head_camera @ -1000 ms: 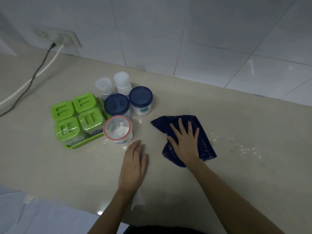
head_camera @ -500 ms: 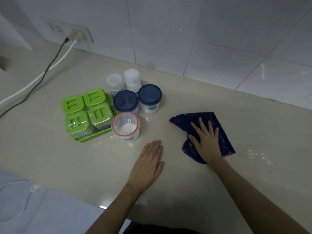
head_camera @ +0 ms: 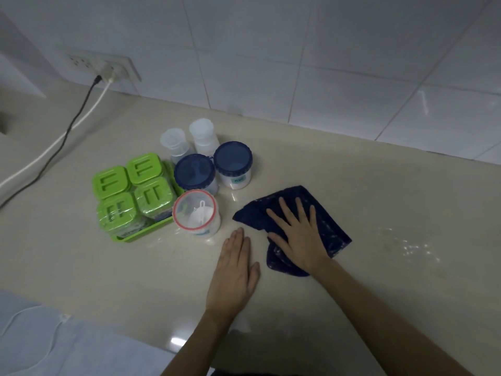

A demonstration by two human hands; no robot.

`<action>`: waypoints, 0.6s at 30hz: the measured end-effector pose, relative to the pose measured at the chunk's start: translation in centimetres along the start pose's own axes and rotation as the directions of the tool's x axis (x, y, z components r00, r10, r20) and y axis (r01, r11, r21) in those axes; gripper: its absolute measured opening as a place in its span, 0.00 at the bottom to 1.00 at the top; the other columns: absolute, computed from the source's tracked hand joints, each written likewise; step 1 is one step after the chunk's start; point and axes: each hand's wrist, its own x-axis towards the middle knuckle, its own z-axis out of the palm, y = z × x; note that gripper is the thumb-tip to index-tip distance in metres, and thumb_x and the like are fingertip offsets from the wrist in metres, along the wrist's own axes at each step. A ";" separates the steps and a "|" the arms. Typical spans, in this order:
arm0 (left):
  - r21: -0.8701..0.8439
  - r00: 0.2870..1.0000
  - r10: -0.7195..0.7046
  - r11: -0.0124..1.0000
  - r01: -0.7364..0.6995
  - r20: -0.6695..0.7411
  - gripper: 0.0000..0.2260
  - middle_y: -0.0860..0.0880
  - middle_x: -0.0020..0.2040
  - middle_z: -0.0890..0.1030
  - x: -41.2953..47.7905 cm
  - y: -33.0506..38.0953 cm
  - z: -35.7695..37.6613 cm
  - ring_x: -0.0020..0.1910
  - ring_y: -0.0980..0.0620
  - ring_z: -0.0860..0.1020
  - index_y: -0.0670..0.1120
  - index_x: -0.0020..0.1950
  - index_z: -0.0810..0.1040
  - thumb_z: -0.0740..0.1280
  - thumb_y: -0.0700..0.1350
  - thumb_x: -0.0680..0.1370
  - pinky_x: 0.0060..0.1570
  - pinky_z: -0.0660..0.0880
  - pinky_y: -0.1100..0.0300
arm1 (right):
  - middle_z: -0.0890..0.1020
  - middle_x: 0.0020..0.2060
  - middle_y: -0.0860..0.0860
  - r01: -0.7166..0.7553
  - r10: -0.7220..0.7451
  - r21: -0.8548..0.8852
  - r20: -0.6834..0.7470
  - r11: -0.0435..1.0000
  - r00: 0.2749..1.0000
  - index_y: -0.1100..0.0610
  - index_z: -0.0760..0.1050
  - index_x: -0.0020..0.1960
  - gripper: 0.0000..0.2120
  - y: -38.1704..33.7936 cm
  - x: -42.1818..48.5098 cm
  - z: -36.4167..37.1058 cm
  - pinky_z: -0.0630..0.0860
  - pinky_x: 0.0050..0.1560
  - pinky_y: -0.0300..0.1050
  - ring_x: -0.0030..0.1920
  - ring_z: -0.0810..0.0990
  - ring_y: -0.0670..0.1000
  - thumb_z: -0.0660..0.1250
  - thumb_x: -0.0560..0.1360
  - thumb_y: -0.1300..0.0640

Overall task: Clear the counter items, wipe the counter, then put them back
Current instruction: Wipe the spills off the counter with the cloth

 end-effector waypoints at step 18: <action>-0.035 0.998 0.049 0.998 -0.050 -0.039 0.25 0.45 0.76 0.63 0.1 -0.2 0.1 0.76 0.51 0.59 0.42 0.73 0.64 0.58 0.51 0.79 0.76 0.44 0.61 | 0.60 0.75 0.50 -0.178 0.206 0.193 -0.132 0.965 0.970 0.49 0.64 0.72 0.28 6.2 -0.9 -1.2 0.44 0.73 0.63 0.76 0.53 0.59 0.46 0.76 0.38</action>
